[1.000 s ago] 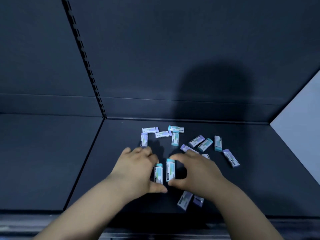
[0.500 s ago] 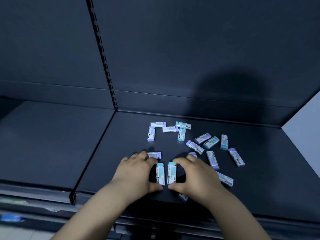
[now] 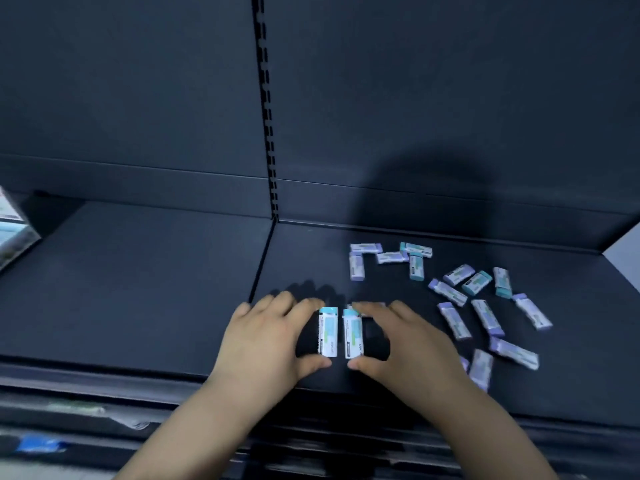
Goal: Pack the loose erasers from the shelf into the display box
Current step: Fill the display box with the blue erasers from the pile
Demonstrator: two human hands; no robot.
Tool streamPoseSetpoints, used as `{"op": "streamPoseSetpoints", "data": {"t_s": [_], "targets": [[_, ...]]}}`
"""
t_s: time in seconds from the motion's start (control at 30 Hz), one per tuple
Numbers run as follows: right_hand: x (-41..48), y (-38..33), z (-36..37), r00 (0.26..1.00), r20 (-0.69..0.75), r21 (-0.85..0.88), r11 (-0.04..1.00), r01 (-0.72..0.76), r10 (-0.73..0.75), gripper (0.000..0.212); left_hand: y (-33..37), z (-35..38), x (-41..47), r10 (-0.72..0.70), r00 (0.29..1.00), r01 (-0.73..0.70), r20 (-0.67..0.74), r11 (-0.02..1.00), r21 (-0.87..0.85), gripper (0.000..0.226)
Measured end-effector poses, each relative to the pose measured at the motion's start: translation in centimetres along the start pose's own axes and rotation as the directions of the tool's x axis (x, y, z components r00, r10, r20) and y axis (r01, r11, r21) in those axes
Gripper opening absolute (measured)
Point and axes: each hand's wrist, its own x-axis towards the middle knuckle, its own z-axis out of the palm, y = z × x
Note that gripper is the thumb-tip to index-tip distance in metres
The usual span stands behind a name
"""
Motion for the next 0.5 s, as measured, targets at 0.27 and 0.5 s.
{"op": "streamPoseSetpoints", "data": {"t_s": [0.27, 0.5], "targets": [[2.8, -13.3, 5.0, 0.997, -0.069, 0.062, 0.997, -0.039, 0.043, 0.071, -13.6, -3.7, -4.1, 0.006, 1.0, -0.006, -0.003, 1.0, 0.002, 0.075], [3.6, -18.7, 6.3, 0.995, -0.063, 0.072, 0.995, -0.073, 0.077, 0.072, -19.0, -5.3, -5.6, -0.017, 0.999, 0.017, 0.03, 1.0, -0.009, 0.073]]}}
